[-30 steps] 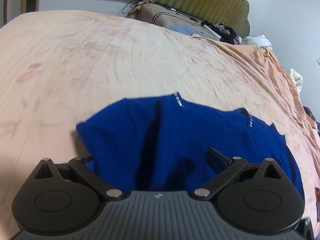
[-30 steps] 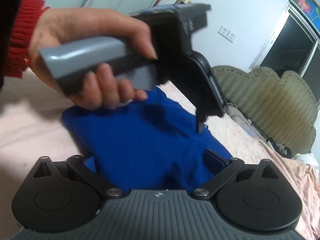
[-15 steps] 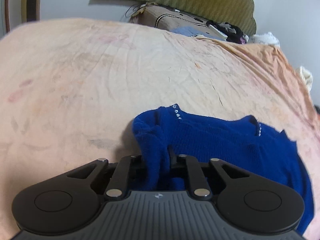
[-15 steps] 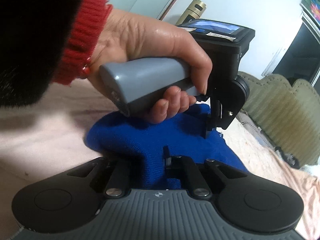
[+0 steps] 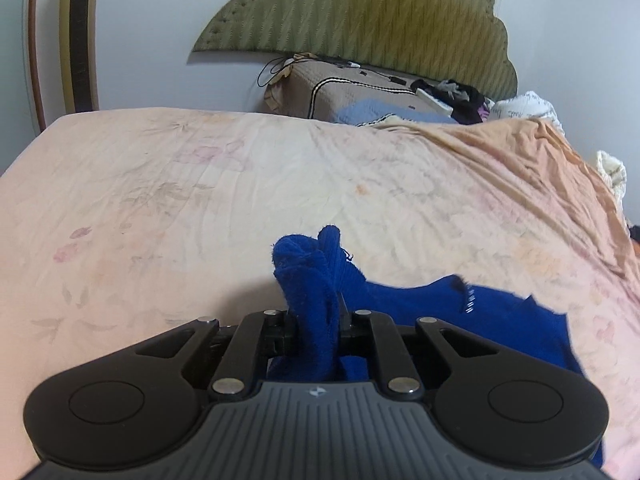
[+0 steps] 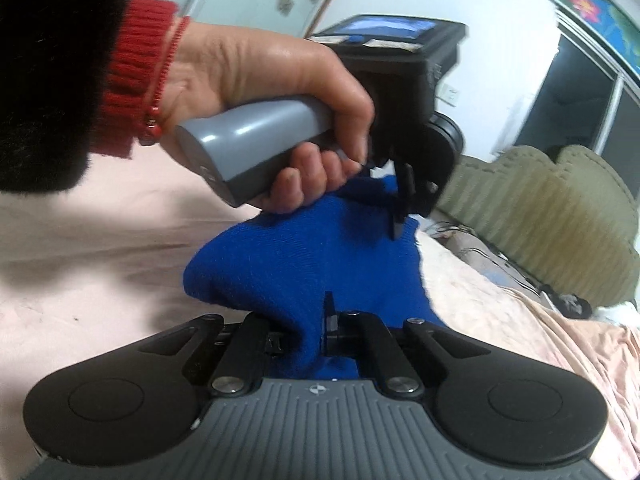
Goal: Fold small clothes
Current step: 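Lift the held edge with both grippers and fold it over the sweater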
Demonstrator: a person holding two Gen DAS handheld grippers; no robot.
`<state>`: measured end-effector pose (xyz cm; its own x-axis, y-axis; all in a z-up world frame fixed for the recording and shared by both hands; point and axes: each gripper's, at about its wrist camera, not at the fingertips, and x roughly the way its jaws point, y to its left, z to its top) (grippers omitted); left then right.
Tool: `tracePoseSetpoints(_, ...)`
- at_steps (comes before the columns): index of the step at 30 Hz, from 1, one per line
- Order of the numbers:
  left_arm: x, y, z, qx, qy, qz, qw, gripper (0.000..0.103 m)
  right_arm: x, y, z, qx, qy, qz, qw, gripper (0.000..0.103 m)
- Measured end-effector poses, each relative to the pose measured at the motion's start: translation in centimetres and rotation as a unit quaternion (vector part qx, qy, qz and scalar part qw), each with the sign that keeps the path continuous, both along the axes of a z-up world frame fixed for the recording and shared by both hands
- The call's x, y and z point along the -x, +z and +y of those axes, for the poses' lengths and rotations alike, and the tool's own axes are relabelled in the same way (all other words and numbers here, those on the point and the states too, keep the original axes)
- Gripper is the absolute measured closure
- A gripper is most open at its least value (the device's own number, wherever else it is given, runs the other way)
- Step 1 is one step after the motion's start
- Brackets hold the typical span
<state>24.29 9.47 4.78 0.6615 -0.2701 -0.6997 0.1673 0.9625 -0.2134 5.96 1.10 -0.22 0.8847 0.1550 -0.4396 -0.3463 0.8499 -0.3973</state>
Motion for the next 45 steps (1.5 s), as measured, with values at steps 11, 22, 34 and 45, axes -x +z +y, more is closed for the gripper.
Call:
tracePoseSetpoints(11,0.6,2.3,-6.2,-0.015,0.004,-0.014,0.9998,0.091,3.9,1.8,-5.9,-0.020,-0.062,-0.021,0.998,0.098)
tracePoseSetpoints(22,1.5,2.6,-14.5,-0.044,-0.037,-0.030,0.9979,0.092,6.3,1.5,-11.3,-0.045,-0.117,-0.025,0.992,0.098)
tracePoseSetpoints(34,2.1,1.0,-21.2,-0.055,-0.078,-0.017,0.9953,0.092,7.7,0.8,-16.2,-0.095,-0.165,-0.004,0.982,0.098)
tracePoseSetpoints(45,2.0,-2.3,-26.4,-0.077,-0.106,0.012,0.9913,0.092,7.9,-0.6,-21.5,-0.177,-0.210,0.039,0.961,0.098)
